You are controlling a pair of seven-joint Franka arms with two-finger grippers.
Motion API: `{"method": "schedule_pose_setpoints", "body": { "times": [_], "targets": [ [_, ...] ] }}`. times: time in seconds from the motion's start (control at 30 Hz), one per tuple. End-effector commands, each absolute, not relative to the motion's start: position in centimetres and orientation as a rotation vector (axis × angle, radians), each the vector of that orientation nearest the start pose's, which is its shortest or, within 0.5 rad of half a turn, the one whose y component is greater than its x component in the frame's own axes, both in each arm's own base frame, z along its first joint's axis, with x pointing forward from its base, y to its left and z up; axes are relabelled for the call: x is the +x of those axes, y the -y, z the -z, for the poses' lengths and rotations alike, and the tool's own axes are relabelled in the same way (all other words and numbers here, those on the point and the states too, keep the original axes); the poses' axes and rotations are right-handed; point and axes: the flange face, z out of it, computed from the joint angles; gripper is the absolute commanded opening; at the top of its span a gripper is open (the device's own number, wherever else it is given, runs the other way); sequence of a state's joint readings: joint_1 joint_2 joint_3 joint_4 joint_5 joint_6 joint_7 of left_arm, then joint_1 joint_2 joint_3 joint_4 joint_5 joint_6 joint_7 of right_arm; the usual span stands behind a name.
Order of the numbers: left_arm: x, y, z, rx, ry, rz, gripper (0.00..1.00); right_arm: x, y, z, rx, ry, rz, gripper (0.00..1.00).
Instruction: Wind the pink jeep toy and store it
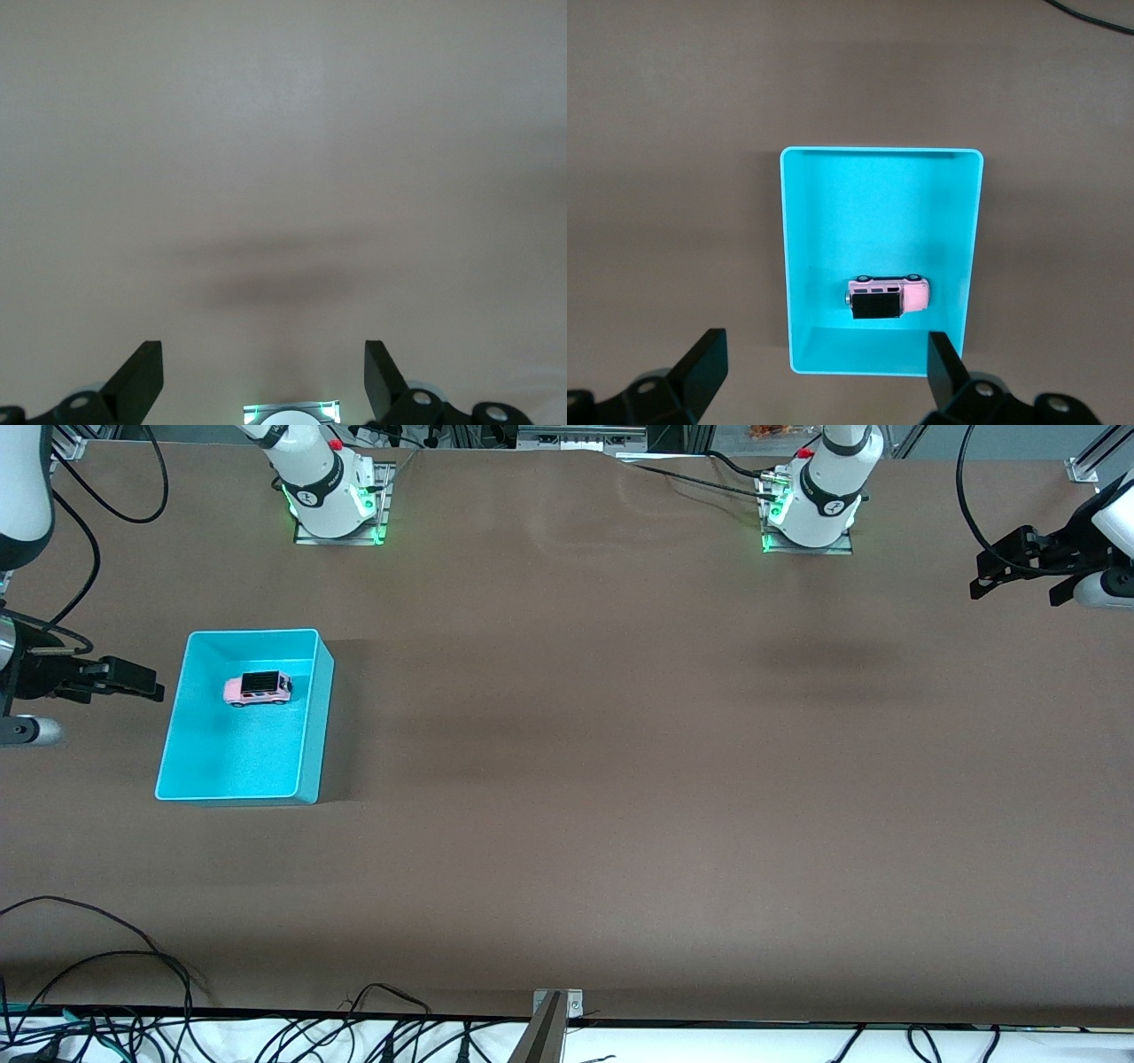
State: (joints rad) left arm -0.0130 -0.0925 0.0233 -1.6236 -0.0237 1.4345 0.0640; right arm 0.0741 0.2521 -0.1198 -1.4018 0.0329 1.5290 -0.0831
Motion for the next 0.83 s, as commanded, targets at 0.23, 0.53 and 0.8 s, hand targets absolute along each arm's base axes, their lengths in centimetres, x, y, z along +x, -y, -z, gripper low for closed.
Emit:
{"method": "schedule_pose_setpoints", "body": {
  "times": [0.23,0.53,0.8],
  "targets": [
    [50.93,-0.43,-63.88,-3.172,-0.08,-0.161,1.0,62.01,1.89,-56.27,-3.138,0.032,-0.183,1.0],
    [50.93,0.21,-63.88,-3.17,-0.097,-0.162,1.0,61.97,2.08,-56.13,-3.137,0.061,-0.195,1.0],
    [50.89,0.16,-63.86,-3.172,-0.097,-0.166,1.0,61.9,2.16,-56.14,-3.135,0.053,-0.197,1.0]
  ]
}}
